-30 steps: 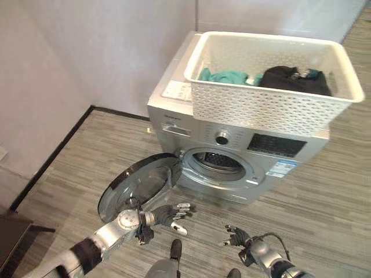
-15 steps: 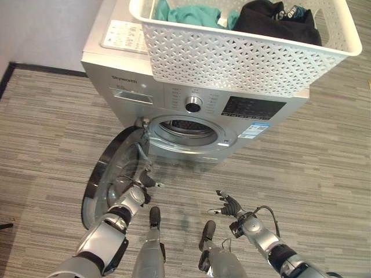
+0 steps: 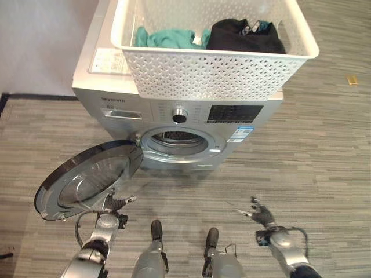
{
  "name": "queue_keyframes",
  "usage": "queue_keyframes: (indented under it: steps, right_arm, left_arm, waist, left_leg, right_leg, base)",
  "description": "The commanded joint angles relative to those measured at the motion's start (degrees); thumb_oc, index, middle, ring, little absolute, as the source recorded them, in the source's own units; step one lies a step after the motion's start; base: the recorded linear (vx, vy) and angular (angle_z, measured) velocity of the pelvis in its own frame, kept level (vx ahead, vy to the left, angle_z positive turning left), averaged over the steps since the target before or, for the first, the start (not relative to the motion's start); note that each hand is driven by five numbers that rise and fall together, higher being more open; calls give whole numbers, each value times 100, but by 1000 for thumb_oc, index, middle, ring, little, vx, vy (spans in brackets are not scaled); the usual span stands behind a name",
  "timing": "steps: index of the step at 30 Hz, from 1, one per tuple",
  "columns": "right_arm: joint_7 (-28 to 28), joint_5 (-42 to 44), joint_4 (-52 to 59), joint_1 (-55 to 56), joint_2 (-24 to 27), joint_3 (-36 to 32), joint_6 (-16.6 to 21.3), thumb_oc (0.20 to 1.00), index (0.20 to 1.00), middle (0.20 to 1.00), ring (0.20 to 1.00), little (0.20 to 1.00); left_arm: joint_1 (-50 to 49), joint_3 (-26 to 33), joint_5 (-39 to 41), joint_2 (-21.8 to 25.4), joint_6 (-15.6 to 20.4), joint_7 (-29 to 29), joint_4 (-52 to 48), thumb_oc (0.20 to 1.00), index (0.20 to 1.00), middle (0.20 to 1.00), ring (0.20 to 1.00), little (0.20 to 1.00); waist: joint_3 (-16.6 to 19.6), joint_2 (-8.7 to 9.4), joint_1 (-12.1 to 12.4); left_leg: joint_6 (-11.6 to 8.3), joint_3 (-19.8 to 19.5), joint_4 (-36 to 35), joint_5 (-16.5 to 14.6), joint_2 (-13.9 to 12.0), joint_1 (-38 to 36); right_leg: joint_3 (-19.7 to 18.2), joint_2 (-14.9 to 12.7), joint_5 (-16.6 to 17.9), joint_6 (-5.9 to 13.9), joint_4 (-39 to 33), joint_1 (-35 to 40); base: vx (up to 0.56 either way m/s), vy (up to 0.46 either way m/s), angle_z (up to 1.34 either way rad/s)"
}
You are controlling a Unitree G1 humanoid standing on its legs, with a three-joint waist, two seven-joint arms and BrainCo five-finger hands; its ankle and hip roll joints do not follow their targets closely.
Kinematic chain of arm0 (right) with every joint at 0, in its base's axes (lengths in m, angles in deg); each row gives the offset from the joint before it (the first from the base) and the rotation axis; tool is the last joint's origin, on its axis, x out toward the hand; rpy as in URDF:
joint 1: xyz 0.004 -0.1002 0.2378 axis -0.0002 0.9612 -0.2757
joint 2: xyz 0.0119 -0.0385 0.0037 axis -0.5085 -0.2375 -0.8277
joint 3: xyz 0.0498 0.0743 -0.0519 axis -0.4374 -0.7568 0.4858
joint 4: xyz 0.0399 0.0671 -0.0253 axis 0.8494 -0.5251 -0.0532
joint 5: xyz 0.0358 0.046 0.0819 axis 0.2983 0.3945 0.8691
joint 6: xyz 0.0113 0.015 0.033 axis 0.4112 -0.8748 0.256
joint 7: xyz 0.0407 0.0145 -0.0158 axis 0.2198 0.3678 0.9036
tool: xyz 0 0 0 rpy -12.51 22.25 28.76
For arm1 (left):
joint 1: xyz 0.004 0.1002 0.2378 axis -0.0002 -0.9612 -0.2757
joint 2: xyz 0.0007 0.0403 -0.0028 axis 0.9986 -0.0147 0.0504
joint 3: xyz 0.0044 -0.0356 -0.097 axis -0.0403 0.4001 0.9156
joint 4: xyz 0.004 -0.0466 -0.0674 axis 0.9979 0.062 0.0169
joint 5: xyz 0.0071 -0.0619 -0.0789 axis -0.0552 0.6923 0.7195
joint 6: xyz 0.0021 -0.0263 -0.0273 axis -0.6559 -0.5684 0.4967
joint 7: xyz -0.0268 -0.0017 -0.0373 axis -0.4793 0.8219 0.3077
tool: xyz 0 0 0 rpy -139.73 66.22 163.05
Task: Grab the laundry basket,head to the washer,open it,put in the laundry and shut it.
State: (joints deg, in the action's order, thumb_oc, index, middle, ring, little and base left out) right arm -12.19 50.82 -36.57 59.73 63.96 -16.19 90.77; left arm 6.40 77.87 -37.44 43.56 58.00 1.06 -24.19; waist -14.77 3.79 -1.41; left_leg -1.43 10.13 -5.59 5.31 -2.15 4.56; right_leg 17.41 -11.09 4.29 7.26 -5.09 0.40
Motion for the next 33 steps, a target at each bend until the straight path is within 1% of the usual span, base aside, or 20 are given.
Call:
queue_keyframes:
  steps: [1,4,5,6,9,11,12,13,14,16,17,18,20,21,22,23,24,26,31,33]
  right_arm:
    - [-394,475,248,52,579,-318,172,1000,1000,1000,1000,1000]
    - [-701,370,842,242,768,-1158,193,1000,1000,1000,1000,1000]
    - [-925,321,1128,126,868,-1348,231,1000,1000,1000,1000,1000]
    - [-1024,251,1268,12,971,-1405,253,1000,1000,1000,1000,1000]
    - [-1189,177,1534,-233,1161,-1527,302,1000,1000,1000,1000,1000]
    - [-1371,383,1728,-650,1452,-1575,451,1000,1000,1000,1000,1000]
    - [-1506,721,2021,-992,1667,-1639,651,1000,1000,1000,1000,1000]
    - [-1506,722,2018,-997,1670,-1638,652,1000,1000,1000,1000,1000]
    - [-1524,961,2263,-1147,1758,-1683,771,1000,1000,1000,1000,1000]
    - [-1588,1220,2516,-1362,1950,-1815,935,1000,1000,1000,1000,1000]
    - [-1538,1422,2692,-1625,2250,-1813,1023,1000,1000,1000,1000,1000]
    - [-1531,1436,2679,-1638,2264,-1808,1025,1000,1000,1000,1000,1000]
    - [-1466,1665,2839,-1909,2558,-1672,1071,1000,1000,1000,1000,1000]
    - [-1285,1849,3059,-2141,2830,-1489,994,1000,1000,1000,1000,1000]
    - [-1194,1867,3084,-2252,3038,-1366,936,1000,1000,1000,1000,1000]
    - [-1190,1873,3070,-2266,3049,-1352,940,1000,1000,1000,1000,1000]
    - [-1070,1849,3077,-2421,3309,-1175,856,1000,1000,1000,1000,1000]
    - [-798,2001,3159,-2721,3676,-866,765,1000,1000,1000,1000,1000]
    - [112,2305,2965,-4003,4291,1060,303,1000,1000,1000,1000,1000]
    - [465,2435,3088,-4218,4607,1552,164,1000,1000,1000,1000,1000]
  left_arm:
    - [180,-221,355,-27,493,248,-129,1000,1000,1000,1000,1000]
    - [-145,-307,433,-113,440,502,-649,1000,1000,1000,1000,1000]
    - [-69,-415,511,-165,389,556,-659,1000,1000,1000,1000,1000]
    - [-11,-455,395,-171,372,561,-625,1000,1000,1000,1000,1000]
    - [50,-517,248,-178,341,553,-529,1000,1000,1000,1000,1000]
    - [189,-589,232,-199,327,557,-373,1000,1000,1000,1000,1000]
    - [314,-692,177,-196,301,572,-289,1000,1000,1000,1000,1000]
    - [318,-691,177,-198,302,572,-286,1000,1000,1000,1000,1000]
    - [334,-734,186,-186,298,575,-255,1000,1000,1000,1000,1000]
    - [398,-780,158,-159,281,586,-255,1000,1000,1000,1000,1000]
    - [382,-859,132,-122,257,638,-262,1000,1000,1000,1000,1000]
    - [386,-854,132,-125,255,639,-264,1000,1000,1000,1000,1000]
    - [327,-904,120,-94,210,711,-278,1000,1000,1000,1000,1000]
    - [232,-973,103,-76,175,808,-237,1000,1000,1000,1000,1000]
    - [159,-1051,89,-80,154,869,-242,1000,1000,1000,1000,1000]
    - [154,-1046,89,-85,152,869,-245,1000,1000,1000,1000,1000]
    - [98,-1114,58,-92,122,927,-238,1000,1000,1000,1000,1000]
    - [-68,-1159,15,-69,81,993,-148,1000,1000,1000,1000,1000]
    - [-539,-1179,160,-76,44,1216,63,1000,1000,1000,1000,1000]
    - [-645,-1195,229,-81,20,1295,92,1000,1000,1000,1000,1000]
  waist:
    - [774,-271,-6]
    - [947,-427,-126]
    - [926,-501,-226]
    - [902,-530,-274]
    - [930,-585,-254]
    - [968,-607,-284]
    - [987,-592,-323]
    - [981,-599,-327]
    - [990,-570,-354]
    - [1009,-501,-372]
    - [1019,-394,-352]
    - [1015,-399,-357]
    - [1037,-255,-332]
    - [1135,-88,-311]
    - [1176,-4,-293]
    - [1172,-11,-305]
    - [1186,66,-281]
    - [1219,149,-223]
    - [1420,197,-132]
    - [1430,225,-113]
  left_leg:
    - [203,118,59,-803,165,-388]
    - [382,-116,84,-910,343,-722]
    - [498,-270,81,-942,415,-884]
    - [556,-357,78,-969,457,-986]
    - [608,-378,83,-1045,495,-1093]
    - [572,-472,91,-1074,503,-1133]
    - [550,-609,163,-1164,535,-1182]
    - [550,-612,168,-1166,529,-1182]
    - [539,-683,224,-1274,540,-1240]
    - [521,-864,382,-1404,595,-1245]
    - [510,-1064,553,-1551,643,-1293]
    - [513,-1066,572,-1561,645,-1283]
    - [479,-1179,659,-1617,698,-1332]
    - [435,-1338,703,-1733,706,-1452]
    - [406,-1478,725,-1771,685,-1507]
    - [405,-1487,725,-1773,683,-1513]
    - [364,-1628,730,-1774,624,-1554]
    - [294,-1766,685,-1746,449,-1623]
    - [123,-1764,472,-1652,-69,-1724]
    - [77,-1730,411,-1643,-235,-1745]
  right_leg:
    - [-199,-362,-495,281,735,-332]
    - [-417,-494,-473,308,1581,-308]
    - [-736,-480,-314,273,2511,-583]
    - [-925,-451,-257,248,2903,-731]
    - [-1111,-463,-111,223,3203,-1034]
    - [-1231,-327,-169,212,2668,-1150]
    - [-1444,-199,-193,252,1910,-1146]
    - [-1435,-194,-177,251,1883,-1128]
    - [-1618,-118,-229,284,1520,-1125]
    - [-1970,-38,-68,374,960,-1166]
    - [-2300,-4,145,471,665,-1286]
    - [-2298,-9,157,476,646,-1278]
    - [-2360,-21,361,533,538,-1333]
    - [-2489,-1,410,565,546,-1185]
    - [-2593,36,384,574,620,-1114]
    - [-2584,35,372,573,634,-1111]
    - [-2684,133,352,563,809,-1123]
    - [-2608,266,270,495,984,-1160]
    - [-2195,524,137,301,756,-998]
    - [-2149,661,78,253,689,-965]
  base:
    - [139,187,-14]
    - [127,182,-16]
    - [73,202,18]
    - [34,138,35]
    - [52,50,30]
    - [107,-52,18]
    - [113,-70,11]
    - [142,-83,14]
    - [117,-61,30]
    - [178,-106,54]
    - [151,-95,64]
    - [151,-118,69]
    - [143,-123,90]
    - [246,-169,110]
    - [201,-138,98]
    - [117,-124,58]
    - [102,-145,64]
    - [145,-195,57]
    - [143,-164,7]
    - [103,-108,-1]
